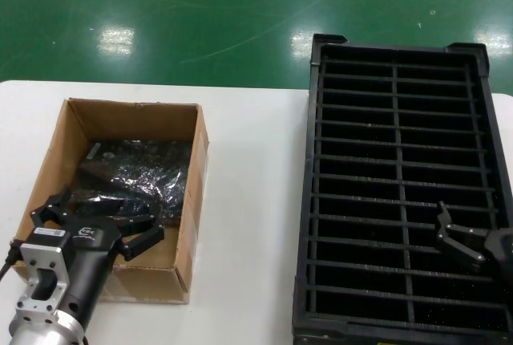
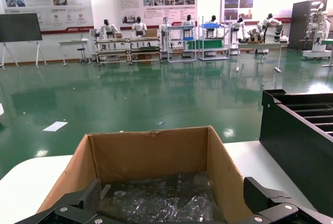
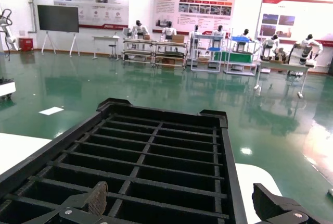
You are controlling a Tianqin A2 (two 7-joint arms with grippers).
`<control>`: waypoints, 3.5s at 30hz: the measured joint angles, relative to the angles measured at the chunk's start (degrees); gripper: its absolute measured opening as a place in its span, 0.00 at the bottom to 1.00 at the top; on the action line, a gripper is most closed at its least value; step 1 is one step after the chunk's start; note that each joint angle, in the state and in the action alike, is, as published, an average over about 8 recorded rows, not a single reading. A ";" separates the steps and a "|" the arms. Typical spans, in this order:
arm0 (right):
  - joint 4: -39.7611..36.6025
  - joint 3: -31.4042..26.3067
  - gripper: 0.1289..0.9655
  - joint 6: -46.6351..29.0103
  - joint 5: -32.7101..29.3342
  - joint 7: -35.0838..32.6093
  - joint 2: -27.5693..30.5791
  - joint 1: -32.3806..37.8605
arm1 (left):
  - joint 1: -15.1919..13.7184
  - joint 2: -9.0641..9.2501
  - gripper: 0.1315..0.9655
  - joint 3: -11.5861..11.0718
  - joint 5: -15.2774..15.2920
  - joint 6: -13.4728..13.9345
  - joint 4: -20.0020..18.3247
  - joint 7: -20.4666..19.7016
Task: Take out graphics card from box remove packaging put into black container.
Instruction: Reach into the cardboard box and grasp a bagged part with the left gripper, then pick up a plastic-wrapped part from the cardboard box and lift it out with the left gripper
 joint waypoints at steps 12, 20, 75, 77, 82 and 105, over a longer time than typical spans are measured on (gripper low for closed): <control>0.00 0.00 1.00 0.00 0.00 0.00 0.00 0.00 | -0.03 0.21 1.00 -0.37 0.20 0.60 -0.01 0.95; 0.00 0.00 1.00 0.00 0.00 0.00 0.00 0.00 | -2.61 -2.38 1.00 -2.09 3.46 7.24 0.51 11.86; 0.00 0.00 1.00 0.00 0.00 0.00 0.00 0.00 | -39.82 -16.70 0.44 20.84 23.28 27.49 41.36 36.87; 0.00 0.00 1.00 0.00 0.00 0.00 0.00 0.00 | -39.73 -16.64 0.37 20.82 23.05 27.25 41.59 37.50; 0.00 0.00 1.00 0.00 0.00 0.00 0.00 0.00 | -39.53 -16.47 0.27 20.61 22.37 26.44 42.10 39.31; 0.00 0.00 1.00 0.00 -0.01 0.02 0.00 0.00 | -33.71 -19.52 0.01 18.42 24.08 21.26 30.88 35.36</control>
